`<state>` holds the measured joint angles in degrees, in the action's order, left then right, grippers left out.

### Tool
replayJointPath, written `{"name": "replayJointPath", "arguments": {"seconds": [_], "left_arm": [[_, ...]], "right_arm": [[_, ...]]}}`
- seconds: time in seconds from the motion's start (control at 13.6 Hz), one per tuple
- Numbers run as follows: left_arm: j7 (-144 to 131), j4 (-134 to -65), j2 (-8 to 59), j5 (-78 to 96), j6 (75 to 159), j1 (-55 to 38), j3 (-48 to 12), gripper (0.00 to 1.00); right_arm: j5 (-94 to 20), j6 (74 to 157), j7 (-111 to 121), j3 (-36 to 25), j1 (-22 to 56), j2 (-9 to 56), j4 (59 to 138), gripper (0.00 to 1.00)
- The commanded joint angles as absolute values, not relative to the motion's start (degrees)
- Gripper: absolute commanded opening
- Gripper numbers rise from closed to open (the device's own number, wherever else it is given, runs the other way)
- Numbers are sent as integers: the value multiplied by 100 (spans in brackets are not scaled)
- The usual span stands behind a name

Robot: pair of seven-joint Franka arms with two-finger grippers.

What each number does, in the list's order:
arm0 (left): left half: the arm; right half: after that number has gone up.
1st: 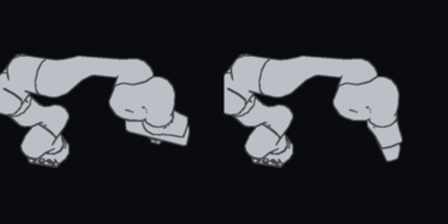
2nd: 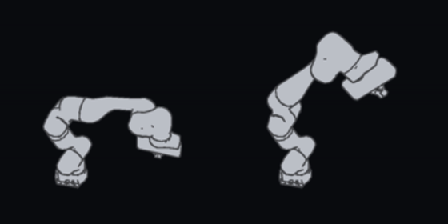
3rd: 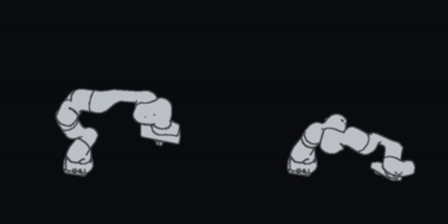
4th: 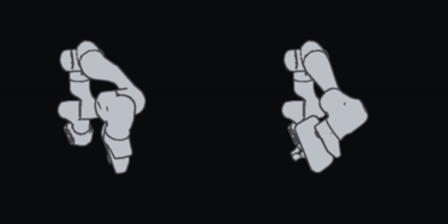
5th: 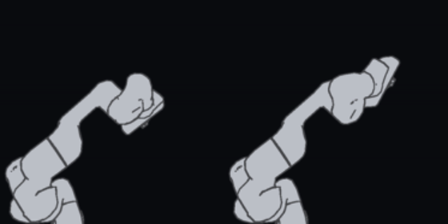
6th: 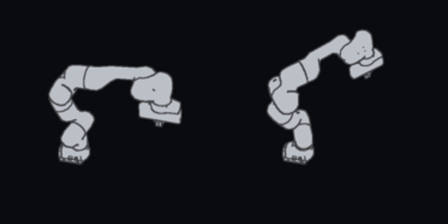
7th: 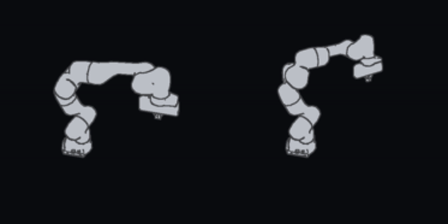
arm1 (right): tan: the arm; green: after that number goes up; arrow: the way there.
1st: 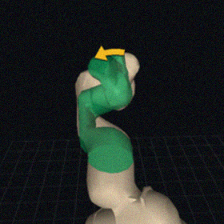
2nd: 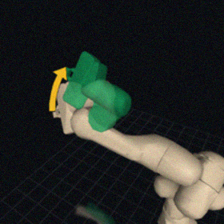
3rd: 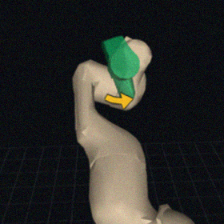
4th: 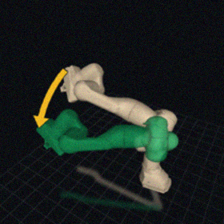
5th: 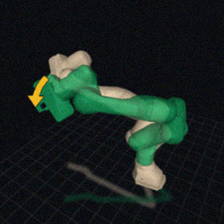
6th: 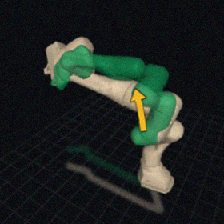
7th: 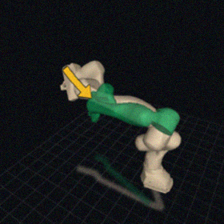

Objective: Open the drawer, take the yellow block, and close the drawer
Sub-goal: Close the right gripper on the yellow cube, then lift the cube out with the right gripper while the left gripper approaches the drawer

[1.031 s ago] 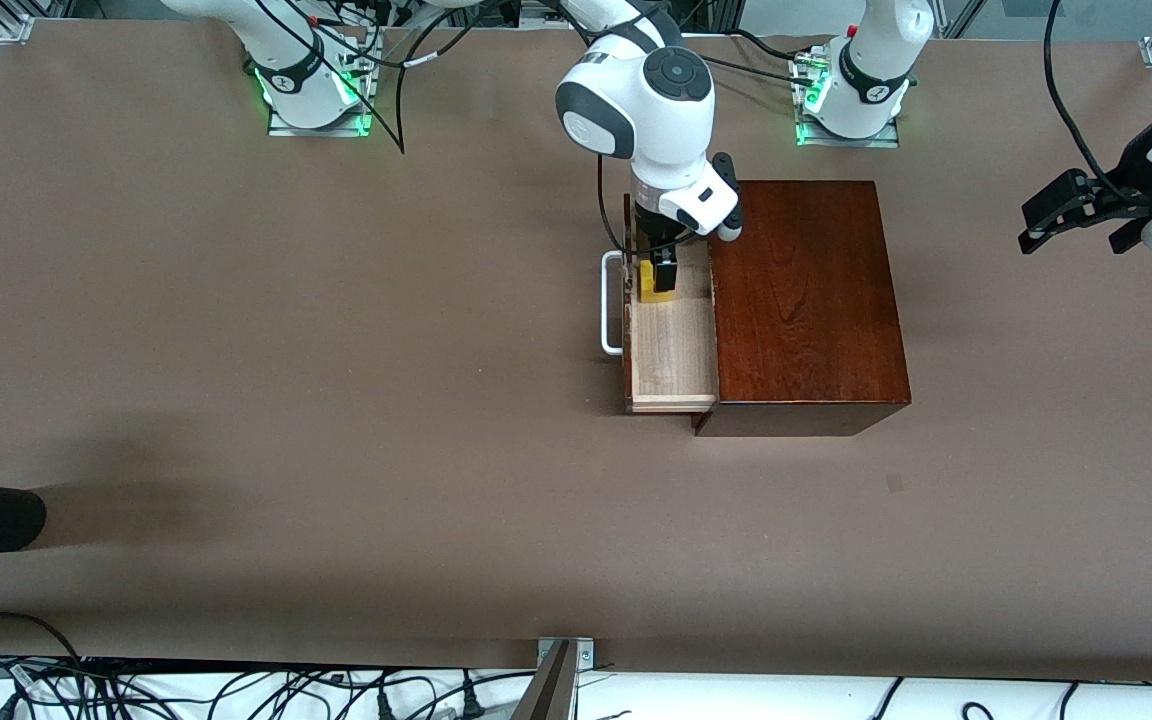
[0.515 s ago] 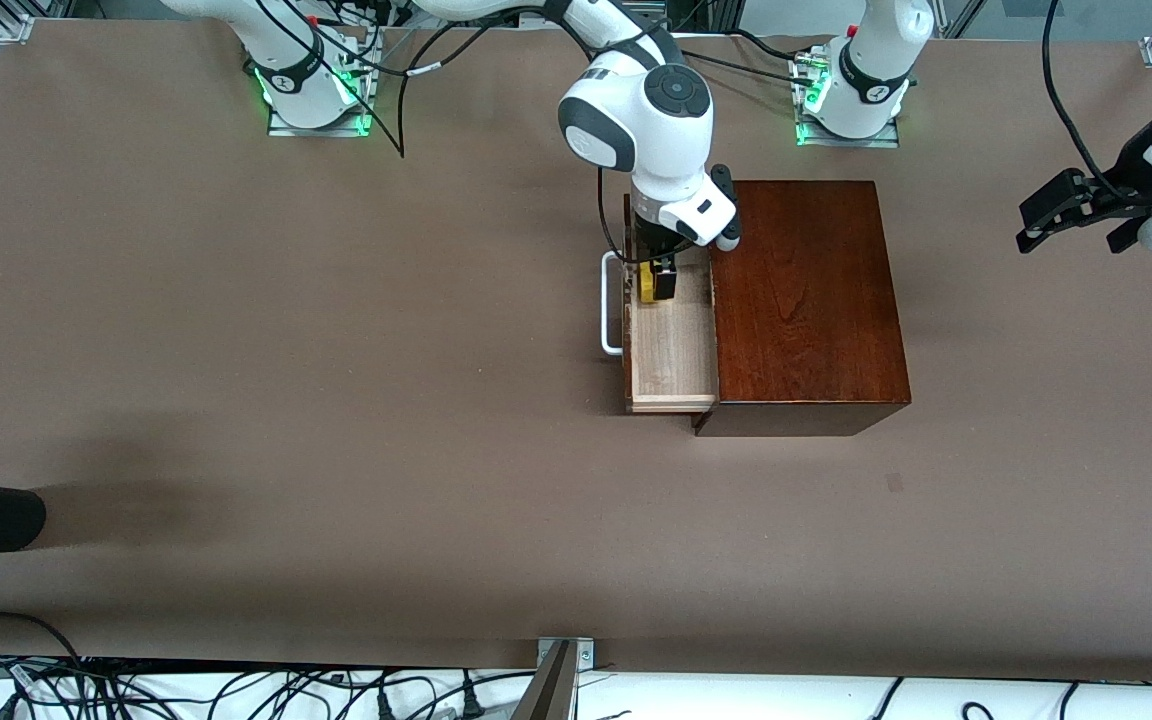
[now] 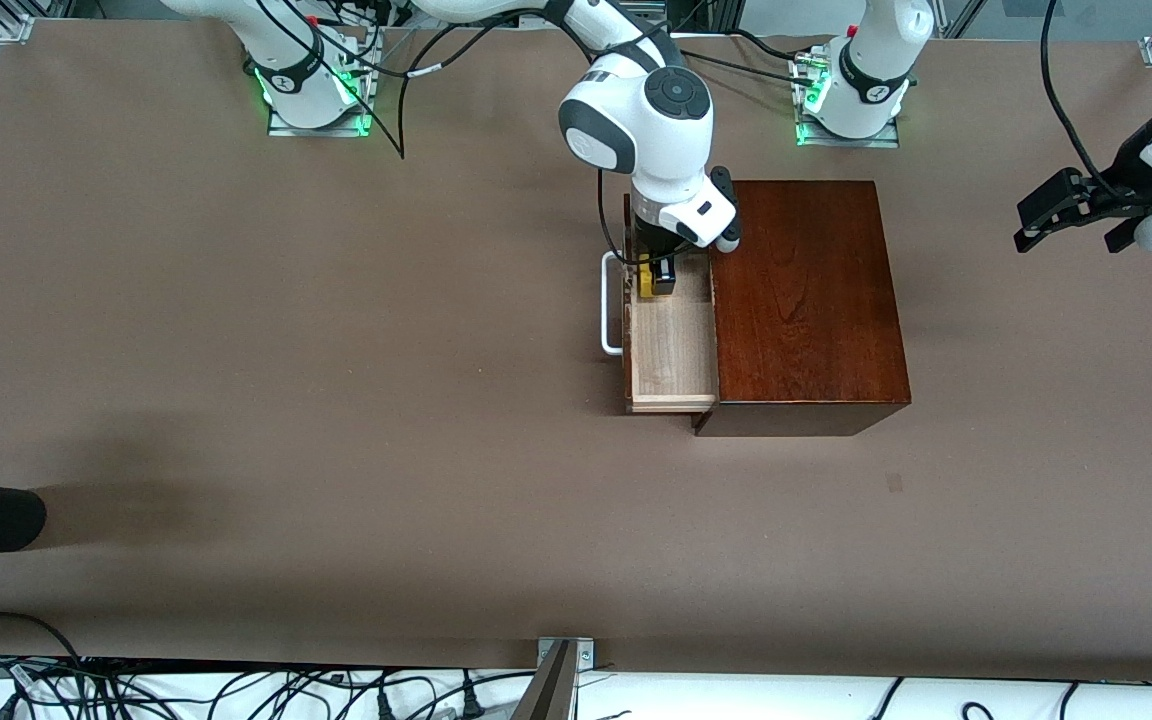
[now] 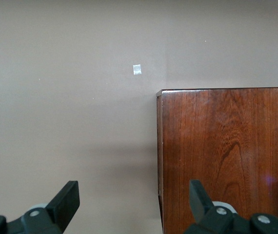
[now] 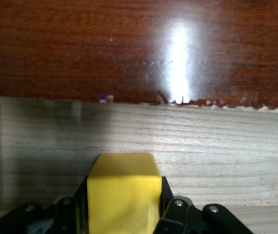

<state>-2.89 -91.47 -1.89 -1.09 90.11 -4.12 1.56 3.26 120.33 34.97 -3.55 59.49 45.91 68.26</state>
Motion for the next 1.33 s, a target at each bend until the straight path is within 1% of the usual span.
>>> {"name": "replayJointPath", "arguments": {"seconds": [0.0,0.15,0.29,0.44,0.59,0.81,1.03,1.1,1.25], "left_arm": [[-167,-9123,-211,-62,8956,-457,176,100],[-167,-9123,-211,-62,8956,-457,176,100],[-167,-9123,-211,-62,8956,-457,176,100],[-167,-9123,-211,-70,8956,-457,176,100],[-167,-9123,-211,-70,8956,-457,176,100],[-167,-9123,-211,-70,8956,-466,176,100],[-158,-9114,-193,-70,8974,-475,176,100],[-158,-9114,-176,-70,8956,-501,176,100],[-202,-9123,-176,17,8930,-527,45,100]], "right_arm": [[404,11804,3375,-439,5994,4606,6645,0],[404,11480,3358,-448,5985,4518,6514,0],[369,10805,3331,-457,5959,4456,5979,0],[325,10364,3331,-448,5793,4229,5705,0],[282,10152,3331,-466,5626,3860,5713,0],[281,9880,3174,-475,5231,3499,5713,0],[281,9843,2919,-501,4835,3218,5713,0],[273,9852,2709,-527,4669,3034,5774,0],[98,9870,2549,-492,4256,2692,6150,0]]}}
